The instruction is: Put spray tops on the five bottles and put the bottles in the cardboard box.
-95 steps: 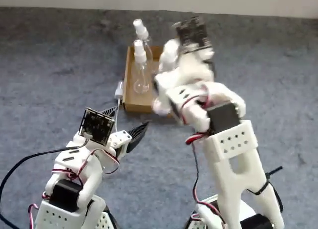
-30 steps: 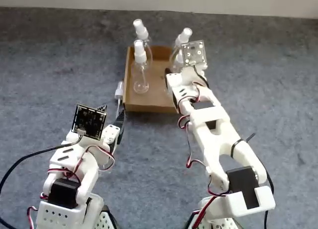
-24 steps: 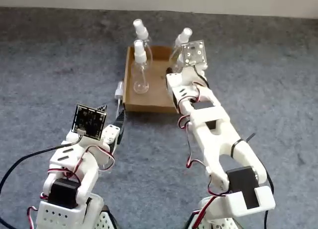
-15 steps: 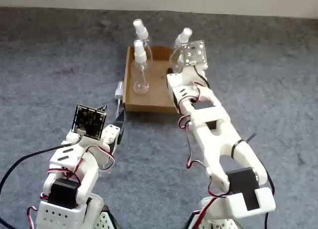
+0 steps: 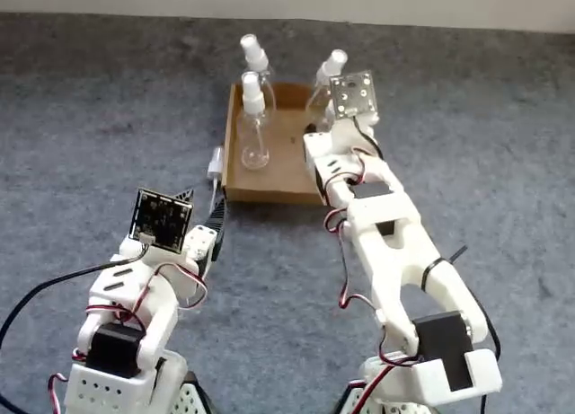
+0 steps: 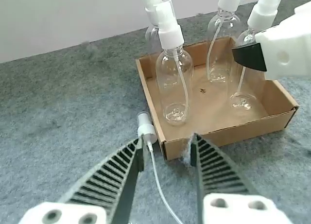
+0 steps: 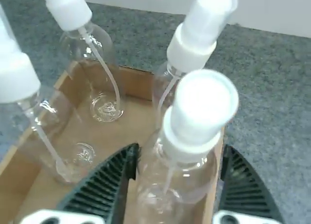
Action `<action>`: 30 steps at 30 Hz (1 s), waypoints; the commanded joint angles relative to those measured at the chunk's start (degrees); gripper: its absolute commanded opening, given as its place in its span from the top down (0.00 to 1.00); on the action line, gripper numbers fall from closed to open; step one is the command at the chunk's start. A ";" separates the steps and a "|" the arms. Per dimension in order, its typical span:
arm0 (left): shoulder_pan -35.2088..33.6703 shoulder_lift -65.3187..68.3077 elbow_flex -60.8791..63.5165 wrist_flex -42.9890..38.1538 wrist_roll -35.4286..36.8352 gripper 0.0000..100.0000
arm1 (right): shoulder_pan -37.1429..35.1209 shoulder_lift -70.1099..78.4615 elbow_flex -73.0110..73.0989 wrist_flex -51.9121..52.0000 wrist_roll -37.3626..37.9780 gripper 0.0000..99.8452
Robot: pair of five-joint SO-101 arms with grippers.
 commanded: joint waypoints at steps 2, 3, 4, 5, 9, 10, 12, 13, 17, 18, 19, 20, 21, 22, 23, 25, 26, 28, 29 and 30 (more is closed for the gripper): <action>-0.57 -0.57 -0.40 -1.14 -0.18 0.88 | 0.48 -3.74 -2.95 0.31 0.70 0.76; -0.57 -0.57 -0.40 -1.14 -0.18 0.88 | 0.48 -3.74 -2.95 0.31 0.70 0.76; -0.57 -0.57 -0.40 -1.14 -0.18 0.88 | 0.48 -3.82 -2.95 0.31 0.70 0.75; -0.57 -0.57 -0.40 -1.14 -0.18 0.88 | 0.48 -4.00 -2.95 0.31 0.70 0.75; -0.57 -0.57 -0.40 -1.14 -0.18 0.88 | 0.48 -4.18 -3.03 0.31 0.70 0.75; -0.57 -0.57 -0.40 -1.14 -0.18 0.88 | 0.48 -4.18 -3.12 0.31 0.70 0.75; -0.57 -0.57 -0.40 -1.14 -0.18 0.88 | 0.48 -4.18 -3.91 0.75 0.70 0.75; -0.57 -0.57 -0.40 -1.14 -0.18 0.88 | 0.48 -4.18 -4.44 2.07 0.70 0.75; -0.57 -0.57 -0.40 -1.14 -0.18 0.88 | 0.48 -4.18 -8.75 7.69 0.70 0.75; -0.57 -0.57 -0.40 -1.14 -0.18 0.88 | 0.48 -4.18 -9.45 8.31 0.70 0.75; -0.57 -0.57 -0.40 -1.14 -0.18 0.88 | 0.57 -4.18 -10.07 8.57 0.70 0.75; -0.57 -0.57 -0.40 -1.14 -0.18 0.88 | 0.57 -4.18 -10.33 8.57 0.70 0.75; -0.57 -0.57 -0.40 -1.14 -0.18 0.88 | 0.66 -4.18 -10.33 8.57 0.70 0.75; -0.57 -0.57 -0.40 -1.14 -0.18 0.88 | 0.75 -4.18 -10.33 8.66 0.70 0.75; -0.57 -0.57 -0.40 -1.14 -0.18 0.88 | 0.84 -4.18 -10.33 8.66 0.70 0.75; -0.57 -0.57 -0.40 -1.14 -0.18 0.88 | 0.84 -4.18 -10.33 8.75 0.70 0.75; -0.57 -0.57 -0.40 -1.14 -0.18 0.88 | 0.84 -4.18 -10.42 8.75 0.70 0.75; -0.57 -0.57 -0.40 -1.14 -0.18 0.88 | 0.84 -4.18 -10.59 8.75 0.70 0.76; -0.57 -0.57 -0.40 -1.14 -0.18 0.88 | 0.84 -4.26 -10.68 8.84 0.70 0.76; -0.57 -0.57 -0.40 -1.14 -0.18 0.88 | 0.92 -4.26 -10.68 8.84 0.70 0.76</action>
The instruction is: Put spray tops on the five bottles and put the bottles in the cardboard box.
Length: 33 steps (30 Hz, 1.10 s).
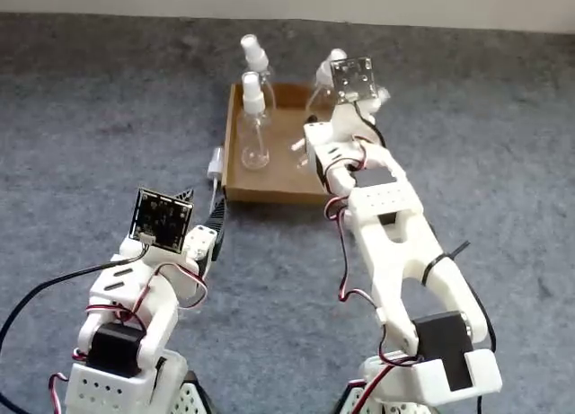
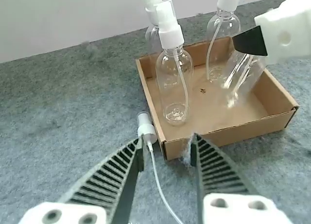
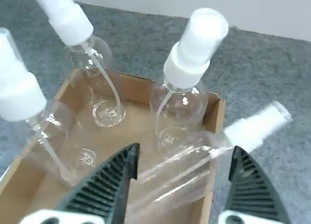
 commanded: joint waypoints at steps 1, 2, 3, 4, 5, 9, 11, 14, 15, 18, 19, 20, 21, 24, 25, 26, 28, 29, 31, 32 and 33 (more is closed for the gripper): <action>-0.57 -0.57 -0.40 -1.14 -0.18 0.88 | 0.84 -4.44 -4.00 0.40 0.70 0.76; -0.57 -0.57 -0.40 -1.14 -0.18 0.88 | 1.27 -4.97 -4.00 1.01 0.70 0.76; -0.57 -0.57 -0.40 -1.14 -0.18 0.88 | 1.63 -5.67 -4.00 2.42 0.70 0.76; -0.57 -0.57 -0.40 -1.14 -0.18 0.88 | 1.98 -6.64 -4.00 4.26 0.70 0.76; -0.57 -0.57 -0.40 -1.14 -0.18 0.88 | 2.07 -7.60 -4.09 6.37 0.62 0.76; -0.57 -0.57 -0.40 -1.14 -0.18 0.88 | 2.59 -12.88 -4.09 15.08 0.26 0.76; -0.57 -0.57 -0.40 -1.14 -0.18 0.88 | 2.59 -14.64 -4.09 18.51 0.26 0.76; -0.57 -0.57 -0.40 -1.14 -0.18 0.88 | 2.59 -15.60 -4.09 20.79 0.26 0.76; -0.57 -0.57 -0.40 -1.14 -0.18 0.88 | 2.59 -15.60 -4.09 21.05 0.26 0.76; -0.57 -0.57 -0.40 -1.14 -0.18 0.88 | 0.75 -15.60 -4.09 21.05 0.18 0.76; -0.57 -0.57 -0.40 -1.14 -0.18 0.88 | -0.13 -15.60 -4.09 21.05 -0.26 0.76; -0.57 -0.57 -0.40 -1.14 -0.18 0.88 | -1.27 -15.60 -4.09 21.05 -2.29 0.77; -0.57 -0.57 -0.40 -1.14 -0.18 0.88 | -2.33 -15.52 -4.09 20.97 -4.92 0.78; -0.57 -0.66 -0.40 -1.14 -0.18 0.88 | -6.29 -15.25 -5.41 20.70 -10.20 0.84; -0.57 -0.66 -0.40 -1.14 -0.18 0.88 | -7.60 -14.37 -6.37 20.88 -10.46 0.85; -0.57 -0.66 -0.40 -1.14 -0.18 0.88 | -8.66 -12.88 -7.69 21.05 -10.55 0.85; -0.57 -0.66 -0.40 -1.14 -0.18 0.88 | -9.80 -8.13 -11.82 22.02 -10.55 0.85; -0.57 -0.66 -0.40 -1.14 -0.18 0.88 | -9.98 -5.14 -14.73 23.43 -10.73 0.84; -0.57 -0.66 -0.40 -1.14 -0.18 0.88 | -9.80 0.84 -21.05 27.21 -12.92 0.82; -0.57 -0.66 -0.40 -1.14 -0.18 0.88 | -9.19 3.82 -24.57 29.49 -14.77 0.81; -0.57 -0.66 -0.40 -1.14 -0.18 0.88 | -8.57 6.81 -28.00 31.69 -16.26 0.79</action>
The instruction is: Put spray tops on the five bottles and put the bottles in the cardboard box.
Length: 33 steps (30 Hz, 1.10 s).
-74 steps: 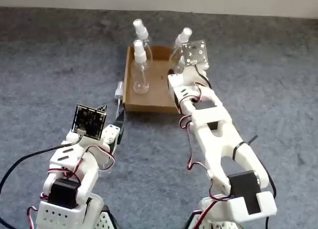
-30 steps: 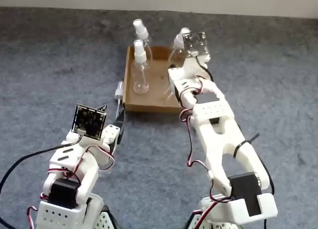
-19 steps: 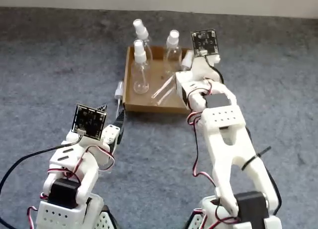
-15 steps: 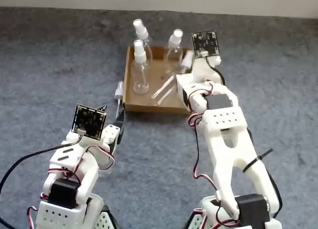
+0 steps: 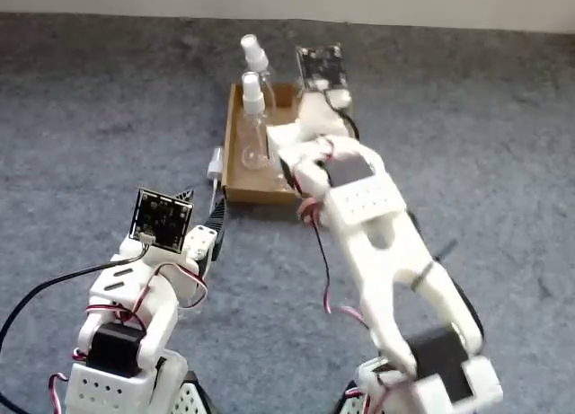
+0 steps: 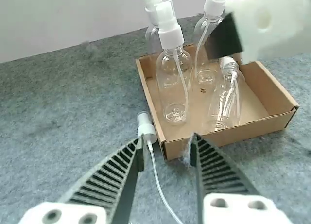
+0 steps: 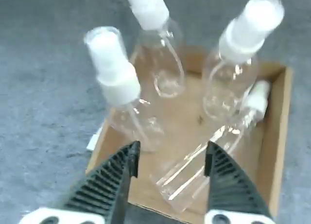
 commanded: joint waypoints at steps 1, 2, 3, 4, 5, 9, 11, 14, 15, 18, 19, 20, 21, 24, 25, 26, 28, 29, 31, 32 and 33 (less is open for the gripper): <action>-0.57 -0.66 -0.40 -1.14 -0.18 0.88 | 1.54 8.57 -15.08 7.16 -5.01 0.78; -0.57 -0.66 -0.40 -1.14 -0.18 0.88 | 2.33 11.21 -18.59 9.45 -6.15 0.77; -0.57 -0.66 -0.40 -1.14 -0.18 0.88 | 3.21 13.58 -21.85 11.82 -7.12 0.77; -0.57 -0.66 -0.40 -1.14 -0.18 0.88 | 3.91 15.87 -25.19 14.29 -7.91 0.77; -0.57 -0.66 -0.40 -1.14 -0.18 0.88 | 4.35 17.98 -28.26 16.40 -8.26 0.77; -0.57 -0.66 -0.40 -1.14 -0.18 0.88 | 4.35 26.51 -38.29 23.25 -8.35 0.77; -0.57 -0.66 -0.40 -1.14 -0.18 0.88 | 4.26 30.90 -42.42 25.80 -8.44 0.77; -0.57 -0.66 -0.40 -1.14 -0.18 0.88 | 4.53 37.23 -49.01 28.62 -8.53 0.77; -0.57 -0.66 -0.40 -1.14 -0.18 0.88 | 4.53 38.73 -50.86 29.41 -8.53 0.77; -0.57 -0.66 -0.40 -1.14 -0.18 0.88 | 4.62 42.59 -55.96 32.04 -8.53 0.77; -0.57 -0.66 -0.40 -1.14 -0.18 0.88 | 4.62 43.56 -57.36 32.75 -8.53 0.77; -0.57 -0.66 -0.40 -1.14 -0.18 0.88 | 4.62 44.35 -58.59 33.36 -8.53 0.77; -0.57 -0.66 -0.40 -1.14 -0.18 0.88 | 4.62 45.05 -59.74 33.98 -8.62 0.77; -0.57 -0.66 -0.40 -1.14 -0.18 0.88 | 5.05 46.64 -61.58 35.12 -10.55 0.77; -0.57 -0.66 -0.40 -1.14 -0.18 0.88 | 5.41 47.08 -61.67 35.21 -11.08 0.77; -0.57 -0.66 -0.40 -1.14 -0.18 0.88 | 5.85 47.69 -61.58 35.21 -11.34 0.77; -0.57 -0.66 -0.40 -1.14 -0.18 0.88 | 6.46 48.84 -61.76 35.47 -11.25 0.77; -0.57 -0.66 -0.40 -1.14 -0.18 0.88 | 6.81 49.19 -61.76 35.47 -11.25 0.77; -0.57 -0.66 -0.40 -1.14 -0.18 0.88 | 6.99 49.71 -61.85 35.47 -11.16 0.77; -0.57 -0.66 -0.40 -1.14 -0.18 0.88 | 6.99 49.89 -61.85 35.47 -11.08 0.77; -0.57 -0.66 -0.40 -1.14 -0.18 0.88 | 6.99 50.07 -61.85 35.47 -10.99 0.77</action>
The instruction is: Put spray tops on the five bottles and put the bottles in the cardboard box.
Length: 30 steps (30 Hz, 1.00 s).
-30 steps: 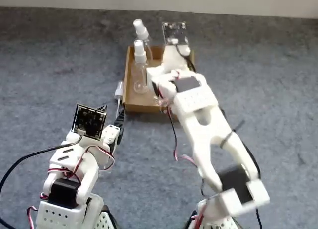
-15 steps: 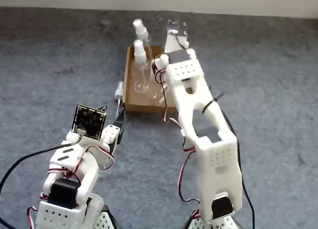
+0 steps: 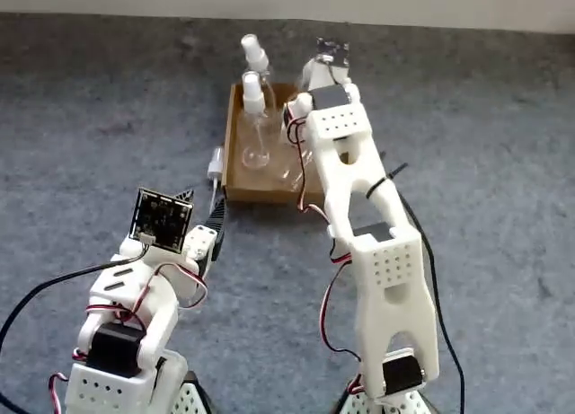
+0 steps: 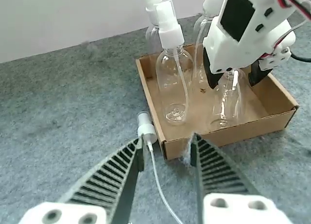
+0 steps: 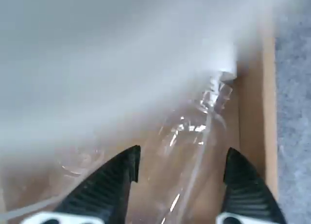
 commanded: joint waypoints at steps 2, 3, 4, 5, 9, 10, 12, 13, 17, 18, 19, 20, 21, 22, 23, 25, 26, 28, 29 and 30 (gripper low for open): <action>-0.57 -0.66 -0.40 -1.14 -0.18 0.88 | 0.66 -0.57 -2.59 0.75 -0.53 0.77; -0.57 -0.66 -0.40 -1.14 -0.18 0.88 | 0.66 -0.57 -2.59 0.75 -0.53 0.77; -0.57 -0.66 -0.40 -1.14 -0.18 0.88 | 0.66 -0.57 -2.59 0.75 -0.62 0.79; -0.57 -0.66 -0.40 -1.14 -0.18 0.88 | 0.66 -0.57 -2.59 0.66 -0.62 0.81; -0.57 -0.66 -0.40 -1.14 -0.18 0.88 | 0.75 -0.48 -2.51 0.48 -0.79 0.93; -0.57 -0.66 -0.40 -1.14 -0.18 0.88 | 0.75 -0.48 -2.51 0.48 -0.79 0.95; -0.57 -0.66 -0.40 -1.14 -0.18 0.88 | 0.75 -0.48 -2.51 0.48 -0.79 0.94; -0.57 -0.66 -0.40 -1.14 -0.18 0.88 | 0.75 -0.48 -2.51 0.48 -0.88 0.94; -0.57 -0.66 -0.40 -1.14 -0.18 0.88 | 1.01 -0.48 -2.51 0.75 -0.97 0.88; -0.57 -0.66 -0.40 -1.14 -0.18 0.88 | 1.19 -0.48 -2.51 0.75 -0.97 0.86; -0.57 -0.66 -0.40 -1.14 -0.18 0.88 | 1.36 -0.48 -2.51 0.75 -0.97 0.85; -0.57 -0.66 -0.40 -1.14 -0.18 0.88 | 1.54 -0.48 -2.51 0.75 -0.97 0.83; -0.57 -0.66 -0.40 -1.14 -0.18 0.88 | 1.71 -0.48 -2.51 0.75 -0.97 0.82; -0.57 -0.66 -0.40 -1.14 -0.18 0.88 | 1.71 -0.48 -2.42 0.75 -0.97 0.81; -0.57 -0.66 -0.40 -1.14 -0.18 0.88 | 1.71 -0.40 -2.42 0.75 -0.88 0.81; -0.57 -0.66 -0.40 -1.14 -0.18 0.88 | 1.71 -0.31 -2.33 0.75 -0.88 0.81; -0.57 -0.66 -0.40 -1.14 -0.18 0.88 | 1.71 -0.31 -2.33 0.75 -0.79 0.81; -0.57 -0.66 -0.40 -1.14 -0.18 0.88 | 1.63 -0.31 -2.33 0.75 -0.70 0.81; -0.57 -0.66 -0.40 -1.14 -0.18 0.88 | 1.63 -0.31 -2.33 0.84 -0.62 0.81; -0.57 -0.66 -0.40 -1.14 -0.18 0.88 | 1.63 0.04 -2.33 0.84 -0.62 0.81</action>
